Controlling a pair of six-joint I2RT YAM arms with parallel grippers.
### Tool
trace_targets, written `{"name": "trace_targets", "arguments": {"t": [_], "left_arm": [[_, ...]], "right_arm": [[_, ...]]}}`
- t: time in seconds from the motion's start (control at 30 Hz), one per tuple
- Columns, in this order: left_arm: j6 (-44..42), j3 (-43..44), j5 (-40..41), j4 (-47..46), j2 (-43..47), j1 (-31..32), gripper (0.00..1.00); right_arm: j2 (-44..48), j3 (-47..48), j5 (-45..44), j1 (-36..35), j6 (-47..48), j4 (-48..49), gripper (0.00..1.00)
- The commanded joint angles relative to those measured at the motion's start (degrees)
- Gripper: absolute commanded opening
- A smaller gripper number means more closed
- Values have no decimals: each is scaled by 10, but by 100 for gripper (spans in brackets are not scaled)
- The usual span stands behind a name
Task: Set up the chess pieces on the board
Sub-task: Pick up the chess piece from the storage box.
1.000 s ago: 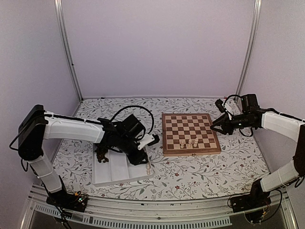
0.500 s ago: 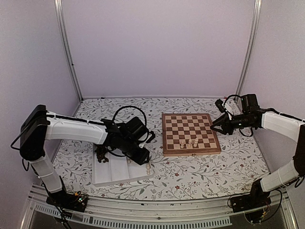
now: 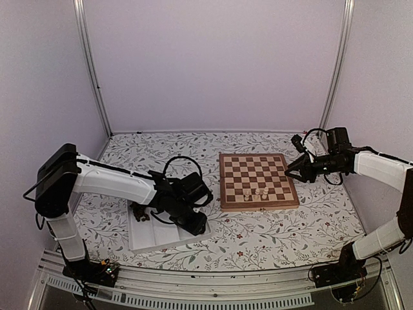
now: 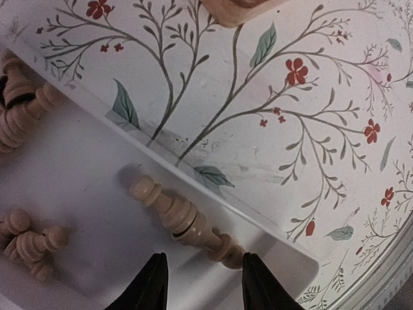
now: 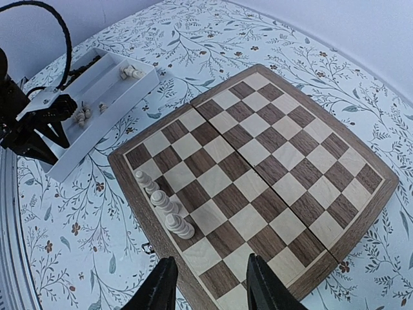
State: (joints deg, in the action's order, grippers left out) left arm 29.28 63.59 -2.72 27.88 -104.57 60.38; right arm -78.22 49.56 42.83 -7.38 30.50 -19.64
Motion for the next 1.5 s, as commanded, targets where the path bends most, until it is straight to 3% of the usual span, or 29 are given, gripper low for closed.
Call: {"name": "trace_targets", "arguments": {"t": [0.0, 0.3, 0.47, 0.83, 1.0, 1.2, 1.47], "left_arm": [[26, 2, 16, 2, 10, 12, 41], [67, 14, 56, 44, -49, 20, 38], [73, 12, 79, 64, -48, 20, 21], [-35, 13, 81, 82, 11, 7, 6], [-140, -2, 62, 41, 101, -14, 2], [-259, 13, 22, -29, 169, -27, 0], [-319, -8, -70, -192, 188, -55, 0]], "right_arm": [[-4, 13, 14, 1, 4, -6, 40], [-2, 13, 17, 2, 3, -8, 40], [-1, 14, 19, 1, 4, -8, 40], [9, 27, 39, -8, -14, -10, 39], [0, 85, 55, -72, -35, -42, 38], [-87, 215, 102, -149, -60, -108, 39], [-220, 357, 172, -236, -148, -156, 44]]}}
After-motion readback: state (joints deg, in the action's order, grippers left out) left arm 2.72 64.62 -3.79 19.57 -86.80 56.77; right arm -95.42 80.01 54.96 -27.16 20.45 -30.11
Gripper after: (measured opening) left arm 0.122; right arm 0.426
